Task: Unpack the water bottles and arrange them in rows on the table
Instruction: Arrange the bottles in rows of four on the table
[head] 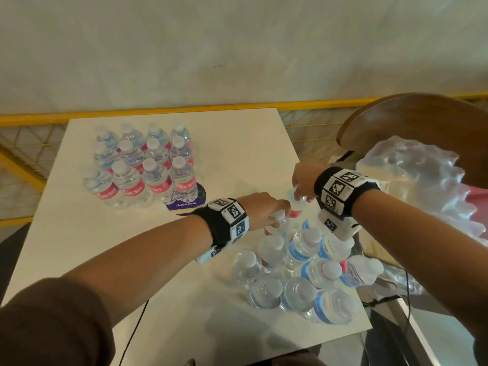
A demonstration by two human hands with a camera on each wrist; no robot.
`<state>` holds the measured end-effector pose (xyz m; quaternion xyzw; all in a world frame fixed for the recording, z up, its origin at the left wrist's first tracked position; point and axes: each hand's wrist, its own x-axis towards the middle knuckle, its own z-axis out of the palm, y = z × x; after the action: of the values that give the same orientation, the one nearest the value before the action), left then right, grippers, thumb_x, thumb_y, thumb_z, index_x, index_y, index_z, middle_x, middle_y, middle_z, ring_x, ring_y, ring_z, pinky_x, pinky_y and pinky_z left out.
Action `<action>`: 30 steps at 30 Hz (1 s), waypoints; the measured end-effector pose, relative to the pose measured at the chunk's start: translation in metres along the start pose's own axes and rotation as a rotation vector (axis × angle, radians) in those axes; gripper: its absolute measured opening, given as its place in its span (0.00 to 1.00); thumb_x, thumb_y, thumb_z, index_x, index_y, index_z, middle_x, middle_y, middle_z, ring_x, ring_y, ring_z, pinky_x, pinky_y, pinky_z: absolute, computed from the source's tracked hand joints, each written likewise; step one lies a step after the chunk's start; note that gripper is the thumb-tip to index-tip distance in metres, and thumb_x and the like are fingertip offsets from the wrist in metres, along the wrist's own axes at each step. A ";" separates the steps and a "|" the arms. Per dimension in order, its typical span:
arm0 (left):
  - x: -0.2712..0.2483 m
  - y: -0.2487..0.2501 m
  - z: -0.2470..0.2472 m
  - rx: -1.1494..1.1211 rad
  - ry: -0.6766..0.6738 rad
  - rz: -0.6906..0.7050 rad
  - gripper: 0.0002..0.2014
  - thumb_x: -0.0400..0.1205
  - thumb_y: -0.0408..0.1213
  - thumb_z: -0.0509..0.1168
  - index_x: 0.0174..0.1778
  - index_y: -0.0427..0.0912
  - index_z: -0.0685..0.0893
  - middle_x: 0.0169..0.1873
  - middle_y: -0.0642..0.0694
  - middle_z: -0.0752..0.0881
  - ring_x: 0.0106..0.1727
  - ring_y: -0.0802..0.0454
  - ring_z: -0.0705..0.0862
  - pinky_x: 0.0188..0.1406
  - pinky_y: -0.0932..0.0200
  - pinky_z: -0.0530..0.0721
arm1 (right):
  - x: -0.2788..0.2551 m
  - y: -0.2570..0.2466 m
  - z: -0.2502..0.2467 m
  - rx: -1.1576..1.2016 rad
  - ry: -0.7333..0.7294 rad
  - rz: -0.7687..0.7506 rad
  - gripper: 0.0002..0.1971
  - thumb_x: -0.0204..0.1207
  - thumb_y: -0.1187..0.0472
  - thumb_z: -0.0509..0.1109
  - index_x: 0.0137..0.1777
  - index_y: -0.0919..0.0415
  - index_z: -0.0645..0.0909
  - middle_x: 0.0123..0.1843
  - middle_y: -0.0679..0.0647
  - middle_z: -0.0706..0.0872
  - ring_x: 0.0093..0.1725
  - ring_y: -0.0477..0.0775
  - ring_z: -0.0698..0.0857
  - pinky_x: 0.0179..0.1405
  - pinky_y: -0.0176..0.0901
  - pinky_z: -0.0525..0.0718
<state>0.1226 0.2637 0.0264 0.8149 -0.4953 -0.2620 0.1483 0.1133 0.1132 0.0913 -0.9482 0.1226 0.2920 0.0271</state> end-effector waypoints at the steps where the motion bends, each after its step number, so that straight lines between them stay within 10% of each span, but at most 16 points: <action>1: -0.008 -0.005 -0.002 -0.035 0.047 -0.025 0.15 0.81 0.41 0.64 0.64 0.46 0.75 0.43 0.43 0.86 0.45 0.42 0.82 0.48 0.54 0.80 | -0.001 -0.002 0.000 -0.007 0.014 -0.019 0.18 0.70 0.63 0.77 0.58 0.68 0.84 0.51 0.61 0.90 0.44 0.57 0.92 0.48 0.51 0.91; 10: -0.139 -0.086 -0.008 -0.263 0.451 -0.291 0.14 0.80 0.42 0.68 0.60 0.46 0.78 0.47 0.46 0.86 0.47 0.46 0.84 0.49 0.51 0.83 | -0.013 -0.067 -0.009 -0.093 0.142 -0.255 0.15 0.71 0.55 0.72 0.54 0.61 0.87 0.54 0.58 0.88 0.53 0.59 0.87 0.54 0.51 0.88; 19: -0.244 -0.160 -0.003 -0.116 0.471 -0.690 0.17 0.80 0.44 0.67 0.64 0.46 0.75 0.46 0.38 0.86 0.43 0.39 0.83 0.48 0.52 0.80 | -0.016 -0.174 -0.008 -0.115 0.162 -0.470 0.16 0.75 0.56 0.67 0.58 0.64 0.84 0.55 0.59 0.87 0.53 0.59 0.86 0.51 0.46 0.85; 30: -0.272 -0.207 -0.027 -0.149 0.532 -0.754 0.16 0.81 0.40 0.66 0.63 0.43 0.75 0.47 0.34 0.86 0.39 0.43 0.78 0.46 0.53 0.78 | 0.011 -0.283 0.003 -0.128 0.174 -0.585 0.19 0.77 0.55 0.68 0.62 0.67 0.82 0.60 0.61 0.85 0.58 0.61 0.85 0.59 0.51 0.85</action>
<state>0.1879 0.6005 0.0203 0.9641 -0.0893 -0.1145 0.2225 0.1912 0.3854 0.0768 -0.9645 -0.1722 0.1965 0.0396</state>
